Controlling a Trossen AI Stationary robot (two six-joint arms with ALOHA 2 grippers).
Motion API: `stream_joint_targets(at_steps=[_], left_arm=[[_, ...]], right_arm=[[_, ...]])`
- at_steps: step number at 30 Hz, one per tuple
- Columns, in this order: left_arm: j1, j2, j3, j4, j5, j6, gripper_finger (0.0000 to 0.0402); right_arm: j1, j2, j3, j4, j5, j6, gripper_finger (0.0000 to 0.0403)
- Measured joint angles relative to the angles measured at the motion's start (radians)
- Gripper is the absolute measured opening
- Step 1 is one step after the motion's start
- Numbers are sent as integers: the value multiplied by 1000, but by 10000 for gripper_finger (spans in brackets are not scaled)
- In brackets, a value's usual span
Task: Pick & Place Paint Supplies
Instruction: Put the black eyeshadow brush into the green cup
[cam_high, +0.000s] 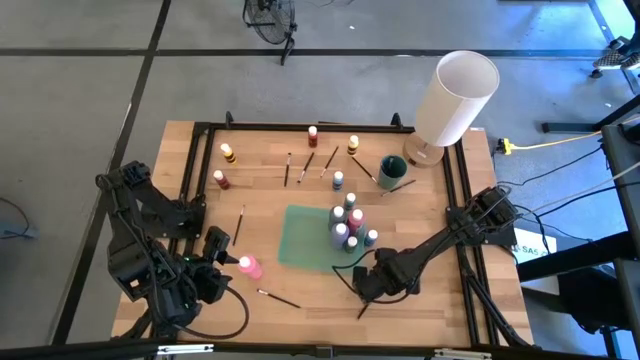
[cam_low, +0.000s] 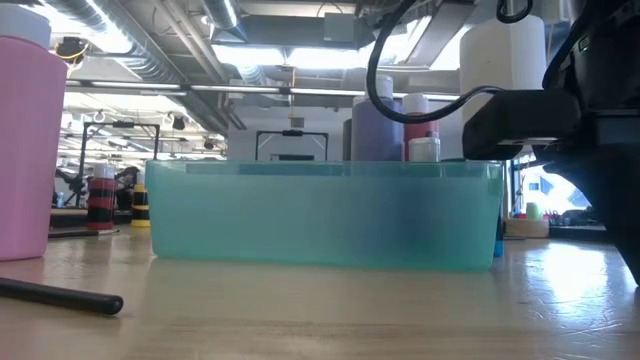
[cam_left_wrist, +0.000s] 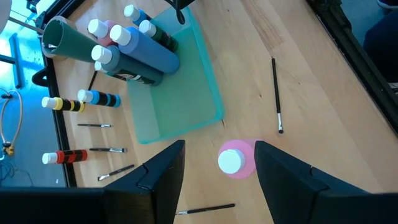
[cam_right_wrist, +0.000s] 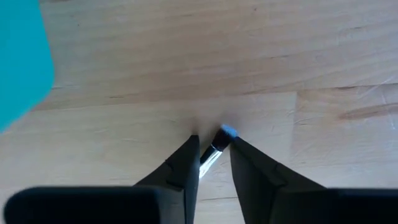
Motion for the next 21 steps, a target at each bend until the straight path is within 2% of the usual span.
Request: stream_joint_targets(at_steps=[13,21], left_arm=[[0,0,0,0,0,0,189],[0,0,0,0,0,1,189]], right_arm=[[-1,0,0,0,0,-44,61],[-1,0,0,0,0,-75,28]])
